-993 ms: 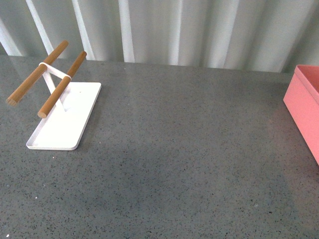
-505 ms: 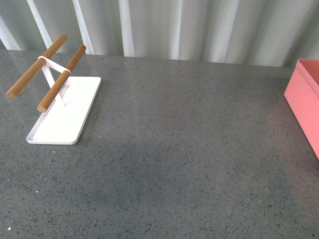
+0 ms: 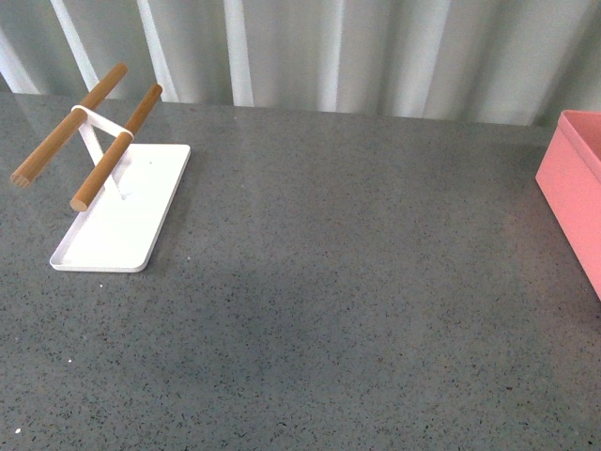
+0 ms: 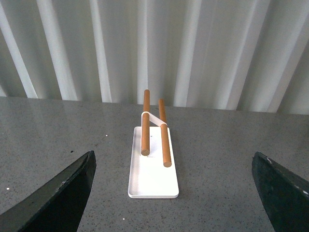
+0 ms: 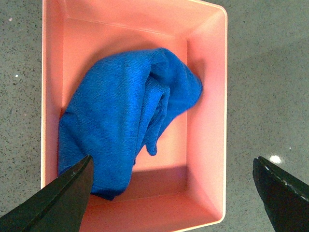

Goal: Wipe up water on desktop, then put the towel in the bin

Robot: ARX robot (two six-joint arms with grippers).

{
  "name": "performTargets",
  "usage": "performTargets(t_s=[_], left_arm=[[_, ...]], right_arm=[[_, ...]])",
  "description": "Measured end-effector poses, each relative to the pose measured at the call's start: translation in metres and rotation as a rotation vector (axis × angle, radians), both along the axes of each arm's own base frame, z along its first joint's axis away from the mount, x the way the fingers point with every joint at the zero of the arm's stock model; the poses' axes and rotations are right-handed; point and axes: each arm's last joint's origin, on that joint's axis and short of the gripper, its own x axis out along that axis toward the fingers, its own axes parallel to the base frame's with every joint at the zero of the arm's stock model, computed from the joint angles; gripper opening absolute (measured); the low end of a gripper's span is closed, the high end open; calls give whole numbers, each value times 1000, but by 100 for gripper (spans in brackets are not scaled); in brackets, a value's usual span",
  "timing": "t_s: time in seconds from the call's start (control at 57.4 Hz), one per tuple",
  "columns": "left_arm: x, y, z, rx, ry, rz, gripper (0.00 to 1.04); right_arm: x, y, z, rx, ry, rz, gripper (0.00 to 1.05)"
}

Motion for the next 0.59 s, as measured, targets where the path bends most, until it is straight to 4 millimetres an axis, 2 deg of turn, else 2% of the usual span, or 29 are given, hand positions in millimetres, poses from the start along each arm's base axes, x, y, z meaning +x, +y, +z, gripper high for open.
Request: performTargets(t_s=[0.07,0.139,0.192,0.226,0.314,0.348,0.401,0.523,0.592], left_arm=[[0,0,0,0,0,0,98],[0,0,0,0,0,0,98],[0,0,0,0,0,4,98],[0,0,0,0,0,-1,98],[0,0,0,0,-1,0,98],[0,0,0,0,-1,0,98],[0,0,0,0,-1,0,98],[0,0,0,0,-1,0,98],[0,0,0,0,-1,0,98]], right_arm=[[0,0,0,6,-6,0,98],[-4,2,-9,181,-304,75,87],[-16,8,-20,281,-499,156,78],[-30,17,-27,308,-675,217,69],[-53,30,-30,280,-907,278,55],[-62,34,-30,274,-957,292,50],[-82,43,-34,269,-1017,306,36],[-117,56,-57,280,-989,294,5],[-132,60,-65,281,-984,288,3]])
